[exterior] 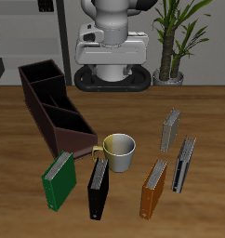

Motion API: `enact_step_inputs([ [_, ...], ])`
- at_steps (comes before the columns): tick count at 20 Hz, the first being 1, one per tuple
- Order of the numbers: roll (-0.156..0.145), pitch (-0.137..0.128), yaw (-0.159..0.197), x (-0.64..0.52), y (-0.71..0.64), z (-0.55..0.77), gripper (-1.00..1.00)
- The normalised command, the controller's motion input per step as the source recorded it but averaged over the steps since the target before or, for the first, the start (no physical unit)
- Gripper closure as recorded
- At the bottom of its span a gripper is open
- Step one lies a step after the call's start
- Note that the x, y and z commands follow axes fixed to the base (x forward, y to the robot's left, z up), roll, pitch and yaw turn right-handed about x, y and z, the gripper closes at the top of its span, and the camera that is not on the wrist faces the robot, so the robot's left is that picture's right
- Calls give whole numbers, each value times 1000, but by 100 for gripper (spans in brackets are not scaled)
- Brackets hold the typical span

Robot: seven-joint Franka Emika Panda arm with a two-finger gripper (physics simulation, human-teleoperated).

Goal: Place the yellow book into the right desk caddy's back compartment

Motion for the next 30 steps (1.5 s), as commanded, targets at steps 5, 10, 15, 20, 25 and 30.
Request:
enact_step_inputs([
  [5,25,-11,-39,-14,20,84,-100],
  [10,-6,2,-49,-51,464,-2,-100],
  [15,59,-21,-29,-17,614,116,-100],
  [20,24,-5,-8,-25,437,-58,-100],
  [25,6,-2,-3,-11,351,-77,-100],
  [30,-15,-22,-30,-21,338,-46,-100],
])
